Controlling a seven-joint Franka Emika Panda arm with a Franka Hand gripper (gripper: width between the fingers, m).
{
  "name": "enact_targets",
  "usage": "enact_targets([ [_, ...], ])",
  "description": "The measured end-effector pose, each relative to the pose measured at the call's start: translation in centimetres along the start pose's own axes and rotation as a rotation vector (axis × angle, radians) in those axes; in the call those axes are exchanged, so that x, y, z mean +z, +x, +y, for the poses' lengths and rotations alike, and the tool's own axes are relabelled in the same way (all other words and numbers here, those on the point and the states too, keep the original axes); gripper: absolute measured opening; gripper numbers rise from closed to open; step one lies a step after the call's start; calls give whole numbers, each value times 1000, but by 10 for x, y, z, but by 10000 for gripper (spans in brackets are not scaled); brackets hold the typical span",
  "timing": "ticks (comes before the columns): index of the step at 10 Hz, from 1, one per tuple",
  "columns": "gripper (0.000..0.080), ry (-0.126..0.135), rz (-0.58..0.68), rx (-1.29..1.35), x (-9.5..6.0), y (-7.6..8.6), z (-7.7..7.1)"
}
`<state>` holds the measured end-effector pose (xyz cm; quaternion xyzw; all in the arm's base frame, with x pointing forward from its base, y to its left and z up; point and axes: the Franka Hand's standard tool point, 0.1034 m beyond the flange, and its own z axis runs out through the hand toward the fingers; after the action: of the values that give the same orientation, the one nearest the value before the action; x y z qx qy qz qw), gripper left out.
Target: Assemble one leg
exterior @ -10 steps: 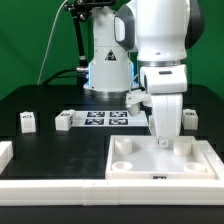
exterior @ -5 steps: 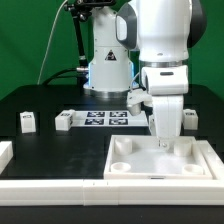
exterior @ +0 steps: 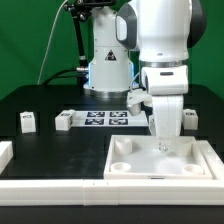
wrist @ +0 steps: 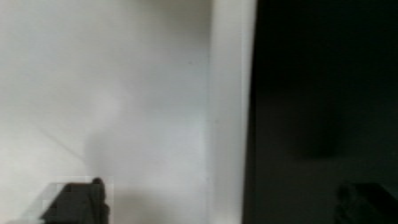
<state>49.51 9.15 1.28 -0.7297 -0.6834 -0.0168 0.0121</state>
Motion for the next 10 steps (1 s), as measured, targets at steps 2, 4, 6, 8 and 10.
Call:
enact_targets([
  [2, 649, 0, 0, 0, 0, 0, 0],
  [4, 649, -8, -3, 45, -10, 3, -5],
  [6, 649, -14, -14, 71, -28, 5, -22],
  [8, 649, -9, -26, 87, -39, 1, -40],
  [10, 649, -8, -28, 104, -40, 0, -43],
])
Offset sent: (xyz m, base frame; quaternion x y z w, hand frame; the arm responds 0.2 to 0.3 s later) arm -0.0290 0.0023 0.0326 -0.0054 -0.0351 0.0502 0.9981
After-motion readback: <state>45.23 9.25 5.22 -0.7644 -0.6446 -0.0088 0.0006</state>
